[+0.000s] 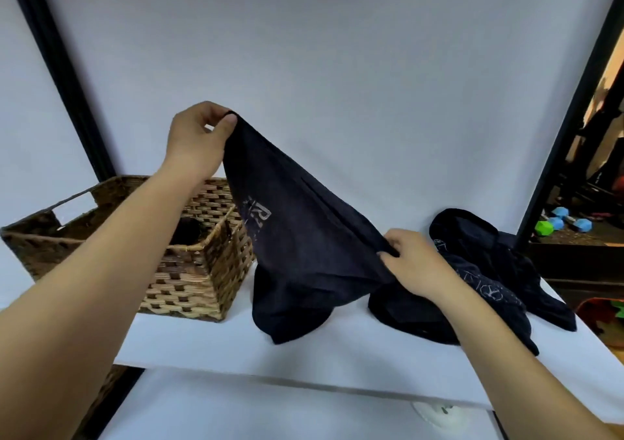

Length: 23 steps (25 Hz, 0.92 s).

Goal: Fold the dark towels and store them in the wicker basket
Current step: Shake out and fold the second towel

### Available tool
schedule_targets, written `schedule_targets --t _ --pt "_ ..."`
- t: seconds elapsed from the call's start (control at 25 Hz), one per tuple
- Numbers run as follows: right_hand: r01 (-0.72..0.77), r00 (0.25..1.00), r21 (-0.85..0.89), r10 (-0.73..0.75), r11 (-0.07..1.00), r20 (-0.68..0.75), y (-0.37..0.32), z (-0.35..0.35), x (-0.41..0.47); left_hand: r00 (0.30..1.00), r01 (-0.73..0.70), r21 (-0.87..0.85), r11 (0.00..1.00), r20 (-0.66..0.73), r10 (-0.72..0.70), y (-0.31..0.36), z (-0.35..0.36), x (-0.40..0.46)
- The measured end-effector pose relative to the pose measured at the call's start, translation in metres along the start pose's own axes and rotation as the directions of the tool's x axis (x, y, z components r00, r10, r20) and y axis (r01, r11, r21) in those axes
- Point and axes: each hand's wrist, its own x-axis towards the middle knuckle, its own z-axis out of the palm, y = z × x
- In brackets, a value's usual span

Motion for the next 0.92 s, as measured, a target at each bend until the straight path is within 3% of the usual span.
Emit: schedule_targets --t 0.16,0.32,0.44,0.56,0.92 --pt "0.026 0.998 -0.004 -0.026 1.0 -0.057 -0.001 -0.046 0.018 0.998 0.045 0.017 0.999 -0.044 -0.045 -0.015 -0.02 0.021" --pt "0.162 0.987 0.191 -0.16 0.968 -0.025 -0.015 -0.078 0.022 0.997 0.071 0.101 0.992 -0.045 -0.067 -0.025 -0.024 0.026" --pt "0.247 0.962 0.059 -0.252 0.967 0.107 -0.023 -0.079 0.015 0.991 0.132 0.089 0.987 -0.047 -0.128 -0.029 -0.025 0.027" --pt "0.307 0.946 -0.055 -0.298 0.95 0.127 -0.029 -0.071 0.002 0.979 0.197 0.024 0.98 -0.048 -0.196 -0.029 -0.025 0.029" --pt "0.26 0.961 -0.286 -0.219 0.922 0.168 -0.028 -0.08 -0.004 0.974 0.223 0.028 0.974 -0.039 -0.222 -0.02 -0.02 0.024"
